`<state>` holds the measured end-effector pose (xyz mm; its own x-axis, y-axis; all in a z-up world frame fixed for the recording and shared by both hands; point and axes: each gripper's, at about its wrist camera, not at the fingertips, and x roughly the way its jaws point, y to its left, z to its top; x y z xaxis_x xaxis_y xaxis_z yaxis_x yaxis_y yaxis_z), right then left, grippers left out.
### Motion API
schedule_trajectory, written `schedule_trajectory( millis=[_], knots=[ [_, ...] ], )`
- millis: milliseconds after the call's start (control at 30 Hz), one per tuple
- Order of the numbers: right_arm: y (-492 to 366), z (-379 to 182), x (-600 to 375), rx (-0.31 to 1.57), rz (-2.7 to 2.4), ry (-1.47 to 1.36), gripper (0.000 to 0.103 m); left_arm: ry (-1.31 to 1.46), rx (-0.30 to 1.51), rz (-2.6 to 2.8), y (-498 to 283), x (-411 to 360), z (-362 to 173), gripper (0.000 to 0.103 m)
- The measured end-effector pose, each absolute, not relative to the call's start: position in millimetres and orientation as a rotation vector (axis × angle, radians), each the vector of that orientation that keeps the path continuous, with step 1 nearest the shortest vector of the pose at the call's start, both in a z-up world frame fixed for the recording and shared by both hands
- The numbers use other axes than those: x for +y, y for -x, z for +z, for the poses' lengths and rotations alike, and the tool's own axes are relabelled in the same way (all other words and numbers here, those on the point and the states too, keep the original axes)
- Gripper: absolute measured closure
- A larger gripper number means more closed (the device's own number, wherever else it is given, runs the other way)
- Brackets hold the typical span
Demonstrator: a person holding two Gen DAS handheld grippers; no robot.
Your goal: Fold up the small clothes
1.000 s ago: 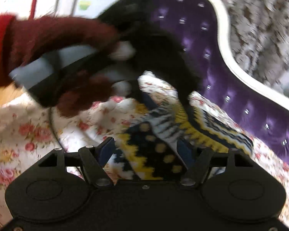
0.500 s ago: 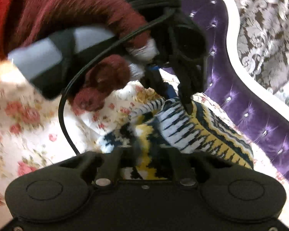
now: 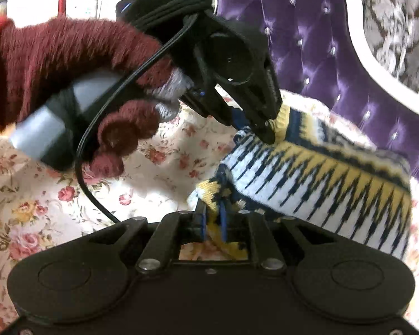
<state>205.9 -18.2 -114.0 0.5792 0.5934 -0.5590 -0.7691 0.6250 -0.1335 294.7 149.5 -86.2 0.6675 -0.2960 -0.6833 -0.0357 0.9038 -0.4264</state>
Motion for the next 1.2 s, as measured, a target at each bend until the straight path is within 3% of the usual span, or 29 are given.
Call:
schedule_trajectory(
  millis=[133, 200, 233, 367, 467, 733, 1200],
  knots=[
    [-208.2, -102.9, -41.4, 0.5, 0.839, 0.272, 0.038, 0.367, 0.806, -0.154, -290.6, 142.3, -71.8, 0.078],
    [-211.5, -95.4, -57.8, 0.498, 0.843, 0.208, 0.033, 0.358, 0.773, -0.159, -287.5, 139.9, -61.9, 0.067],
    [-212.1, -92.4, -66.6, 0.498, 0.838, 0.178, 0.026, 0.358, 0.756, -0.164, -285.8, 138.7, -56.1, 0.057],
    [-215.8, -81.8, -105.4, 0.498, 0.801, 0.047, 0.002, 0.335, 0.675, -0.179, -278.0, 125.1, -35.2, 0.036],
    [-220.0, -78.7, -130.4, 0.514, 0.742, -0.047, 0.0, 0.29, 0.67, -0.201, -276.1, 105.3, -29.0, 0.025],
    [-241.9, -82.0, -196.8, 0.599, 0.566, -0.322, 0.0, 0.187, 0.757, -0.174, -285.2, 65.9, -55.5, 0.025],
    [-275.4, -87.1, -204.6, 0.639, 0.489, -0.367, 0.0, 0.04, 0.809, -0.09, -288.0, 43.3, -84.7, 0.023]
  ],
)
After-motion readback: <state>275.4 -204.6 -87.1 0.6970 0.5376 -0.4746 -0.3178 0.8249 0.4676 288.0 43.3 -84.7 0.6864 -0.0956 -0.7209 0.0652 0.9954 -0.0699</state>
